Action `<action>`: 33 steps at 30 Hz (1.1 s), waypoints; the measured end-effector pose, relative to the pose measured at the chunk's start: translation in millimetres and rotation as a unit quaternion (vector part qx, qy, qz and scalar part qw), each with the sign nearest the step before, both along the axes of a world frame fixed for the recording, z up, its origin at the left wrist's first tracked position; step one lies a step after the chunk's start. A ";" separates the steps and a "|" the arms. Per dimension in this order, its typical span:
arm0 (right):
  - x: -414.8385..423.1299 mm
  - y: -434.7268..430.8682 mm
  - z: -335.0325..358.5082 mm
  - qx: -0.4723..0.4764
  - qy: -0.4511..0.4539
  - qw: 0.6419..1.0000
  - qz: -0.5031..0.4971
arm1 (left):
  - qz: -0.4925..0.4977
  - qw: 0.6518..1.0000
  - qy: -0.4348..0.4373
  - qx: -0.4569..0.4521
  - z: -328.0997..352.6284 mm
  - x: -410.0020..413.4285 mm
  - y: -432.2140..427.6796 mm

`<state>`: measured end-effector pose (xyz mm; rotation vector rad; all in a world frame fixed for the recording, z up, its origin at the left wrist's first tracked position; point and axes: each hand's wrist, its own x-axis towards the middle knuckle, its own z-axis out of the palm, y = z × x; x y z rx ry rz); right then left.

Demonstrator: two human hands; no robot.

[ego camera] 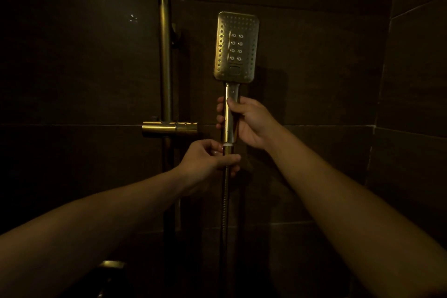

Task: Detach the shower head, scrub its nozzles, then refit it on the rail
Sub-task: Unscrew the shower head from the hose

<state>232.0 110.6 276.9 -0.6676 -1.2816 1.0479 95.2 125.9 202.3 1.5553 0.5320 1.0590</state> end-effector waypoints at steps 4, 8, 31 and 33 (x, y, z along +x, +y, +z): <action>1.6 1.5 0.0 0.006 -0.005 1.000 -0.006 | -0.006 1.000 0.027 0.007 3.0 -1.4 4.0; 4.0 2.0 1.5 0.004 -0.003 1.000 -0.010 | -0.064 0.998 0.020 -0.022 4.4 -3.9 6.2; 5.9 15.0 -0.3 0.001 -0.006 1.000 -0.013 | 0.001 1.000 0.005 -0.027 -2.1 7.6 10.9; 4.9 17.1 -1.3 -0.001 -0.011 1.000 -0.015 | 0.009 1.000 0.006 -0.017 -4.8 9.0 13.2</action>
